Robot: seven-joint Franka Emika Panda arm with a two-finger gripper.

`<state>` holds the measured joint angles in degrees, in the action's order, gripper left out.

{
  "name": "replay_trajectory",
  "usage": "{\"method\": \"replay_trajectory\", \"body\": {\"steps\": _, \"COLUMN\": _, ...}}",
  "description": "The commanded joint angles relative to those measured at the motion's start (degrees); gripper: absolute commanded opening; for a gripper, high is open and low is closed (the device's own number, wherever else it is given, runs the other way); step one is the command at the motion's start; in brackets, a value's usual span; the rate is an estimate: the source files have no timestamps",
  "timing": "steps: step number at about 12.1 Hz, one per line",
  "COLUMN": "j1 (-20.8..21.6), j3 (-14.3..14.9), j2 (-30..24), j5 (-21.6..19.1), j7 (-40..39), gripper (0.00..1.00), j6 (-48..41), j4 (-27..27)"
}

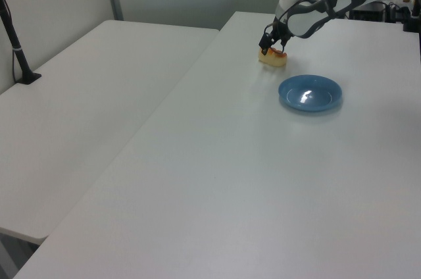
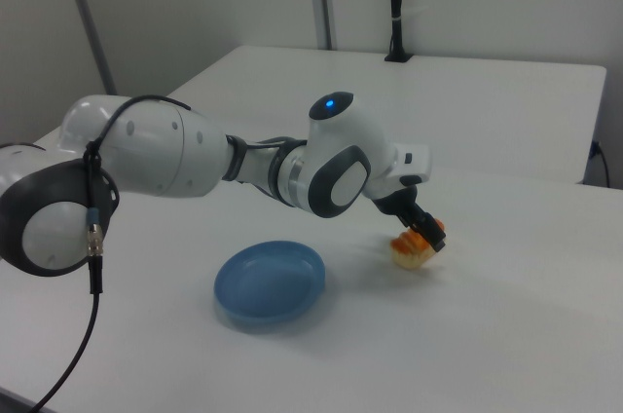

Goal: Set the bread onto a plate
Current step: 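Close the gripper on the bread roll and lift it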

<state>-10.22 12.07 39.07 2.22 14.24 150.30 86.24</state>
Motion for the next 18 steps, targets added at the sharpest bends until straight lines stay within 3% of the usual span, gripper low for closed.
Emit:
{"method": "replay_trajectory", "body": {"steps": 1, "j1": 0.64, "j3": 0.32, "j2": 1.88, "j5": -1.07, "j7": 1.14, "gripper": 1.0, "j6": 1.31, "j4": -1.51}}
{"method": "replay_trajectory", "body": {"steps": 3, "j1": 1.08, "j3": 0.06, "j2": 2.15, "j5": -0.81, "j7": 3.07, "gripper": 0.96, "j6": 1.31, "j4": -1.34}}
{"method": "replay_trajectory", "body": {"steps": 4, "j1": 1.08, "j3": 0.06, "j2": 2.41, "j5": -0.55, "j7": 2.9, "gripper": 0.84, "j6": 1.31, "j4": -1.25}}
{"method": "replay_trajectory", "body": {"steps": 6, "j1": 1.08, "j3": -0.03, "j2": 2.59, "j5": -0.37, "j7": 0.98, "gripper": 0.48, "j6": 1.31, "j4": -1.16}}
{"method": "replay_trajectory", "body": {"steps": 7, "j1": 1.08, "j3": -0.03, "j2": 2.59, "j5": -0.46, "j7": -0.86, "gripper": 0.37, "j6": 1.31, "j4": -1.07}}
{"method": "replay_trajectory", "body": {"steps": 12, "j1": 1.17, "j3": 0.32, "j2": -0.12, "j5": -1.16, "j7": -3.86, "gripper": 0.36, "j6": 0.96, "j4": -1.07}}
{"method": "replay_trajectory", "body": {"steps": 15, "j1": 5.02, "j3": 0.41, "j2": -8.01, "j5": -1.25, "j7": -4.22, "gripper": 0.36, "j6": -0.79, "j4": 5.49}}
{"method": "replay_trajectory", "body": {"steps": 18, "j1": 10.03, "j3": -0.11, "j2": -17.68, "j5": -1.34, "j7": -5.36, "gripper": 0.38, "j6": -11.05, "j4": 11.83}}
